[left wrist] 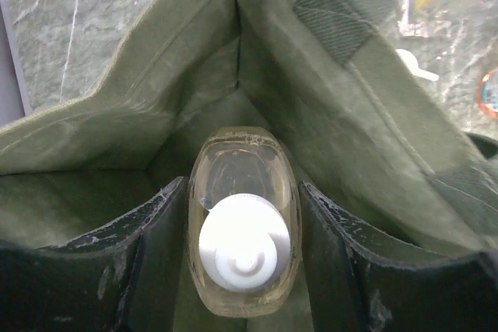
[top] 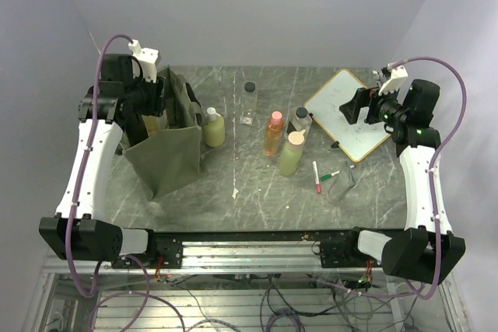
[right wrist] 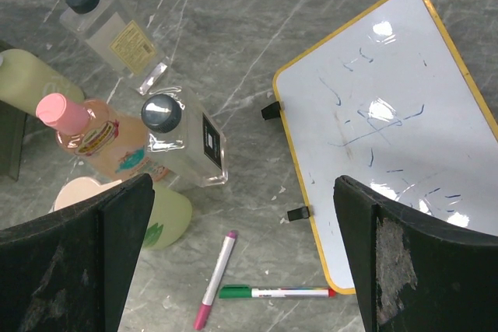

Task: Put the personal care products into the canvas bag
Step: Place the care product in the canvas bag.

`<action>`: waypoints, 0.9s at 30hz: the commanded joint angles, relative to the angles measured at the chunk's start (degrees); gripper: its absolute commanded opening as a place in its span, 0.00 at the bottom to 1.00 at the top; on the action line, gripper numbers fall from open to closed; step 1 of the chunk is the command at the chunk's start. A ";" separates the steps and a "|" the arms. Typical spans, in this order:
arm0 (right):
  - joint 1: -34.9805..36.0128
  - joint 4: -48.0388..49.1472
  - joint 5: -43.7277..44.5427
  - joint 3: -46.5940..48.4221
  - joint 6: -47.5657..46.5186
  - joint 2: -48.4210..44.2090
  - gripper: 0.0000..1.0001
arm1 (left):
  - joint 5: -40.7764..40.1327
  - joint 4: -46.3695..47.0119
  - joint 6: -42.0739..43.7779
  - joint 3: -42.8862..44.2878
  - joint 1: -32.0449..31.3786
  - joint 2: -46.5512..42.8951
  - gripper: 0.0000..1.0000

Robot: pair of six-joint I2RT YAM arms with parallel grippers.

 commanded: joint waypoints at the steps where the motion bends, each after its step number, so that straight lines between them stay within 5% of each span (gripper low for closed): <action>1: 0.45 0.46 -0.20 1.13 -0.34 0.69 1.00 | -4.87 16.16 -2.14 -3.21 0.39 -1.31 0.07; 27: 0.45 -0.75 2.75 0.19 -1.64 -0.79 1.00 | -21.65 32.63 -19.91 -14.35 -6.03 6.54 0.07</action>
